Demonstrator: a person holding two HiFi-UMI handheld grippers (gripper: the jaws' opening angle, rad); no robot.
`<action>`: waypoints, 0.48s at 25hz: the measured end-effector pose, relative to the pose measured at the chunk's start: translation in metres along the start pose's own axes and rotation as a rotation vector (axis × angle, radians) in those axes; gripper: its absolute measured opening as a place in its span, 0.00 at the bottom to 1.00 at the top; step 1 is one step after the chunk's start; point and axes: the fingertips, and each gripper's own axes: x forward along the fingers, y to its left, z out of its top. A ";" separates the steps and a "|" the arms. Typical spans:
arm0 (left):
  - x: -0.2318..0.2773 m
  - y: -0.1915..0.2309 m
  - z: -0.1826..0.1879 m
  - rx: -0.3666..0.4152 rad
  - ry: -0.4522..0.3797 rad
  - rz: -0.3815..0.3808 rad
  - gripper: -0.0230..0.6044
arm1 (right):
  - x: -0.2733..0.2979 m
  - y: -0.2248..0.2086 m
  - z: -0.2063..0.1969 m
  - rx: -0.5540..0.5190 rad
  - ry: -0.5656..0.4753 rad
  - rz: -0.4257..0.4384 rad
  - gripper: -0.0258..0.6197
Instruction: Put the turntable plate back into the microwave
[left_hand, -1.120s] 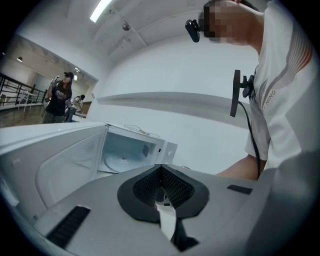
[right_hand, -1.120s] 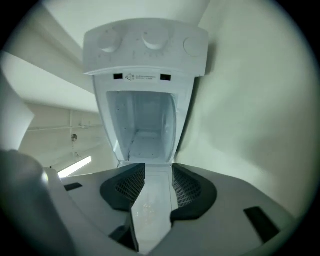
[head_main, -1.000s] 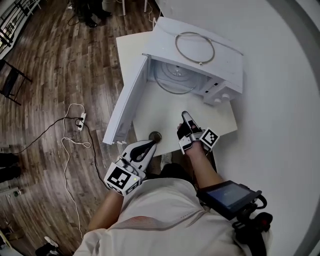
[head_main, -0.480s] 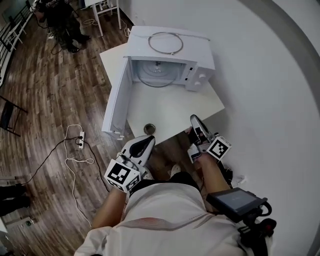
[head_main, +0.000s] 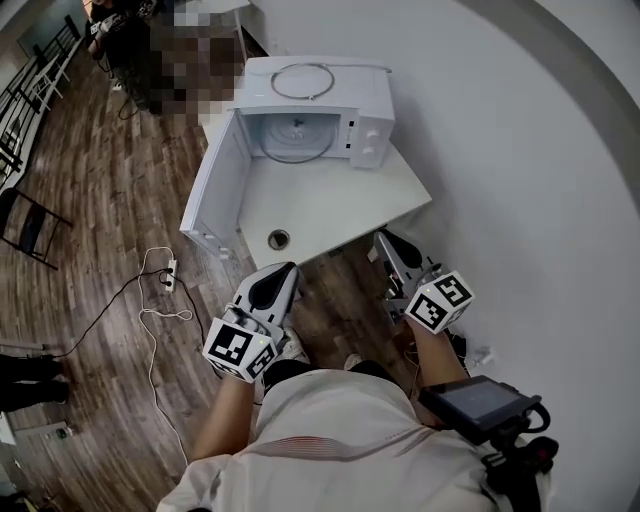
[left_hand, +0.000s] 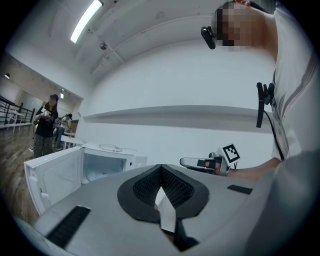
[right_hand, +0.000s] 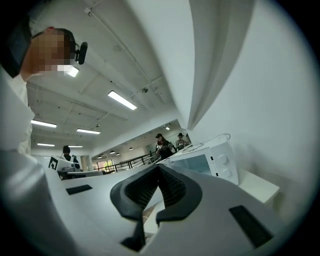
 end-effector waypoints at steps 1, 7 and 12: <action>-0.003 -0.013 0.000 0.002 -0.004 0.011 0.05 | -0.010 0.004 0.003 -0.026 0.013 0.014 0.05; -0.018 -0.068 -0.002 0.019 -0.005 0.084 0.05 | -0.055 0.025 0.015 -0.130 0.064 0.088 0.05; -0.034 -0.087 0.005 0.044 -0.017 0.125 0.05 | -0.073 0.048 0.027 -0.185 0.055 0.141 0.05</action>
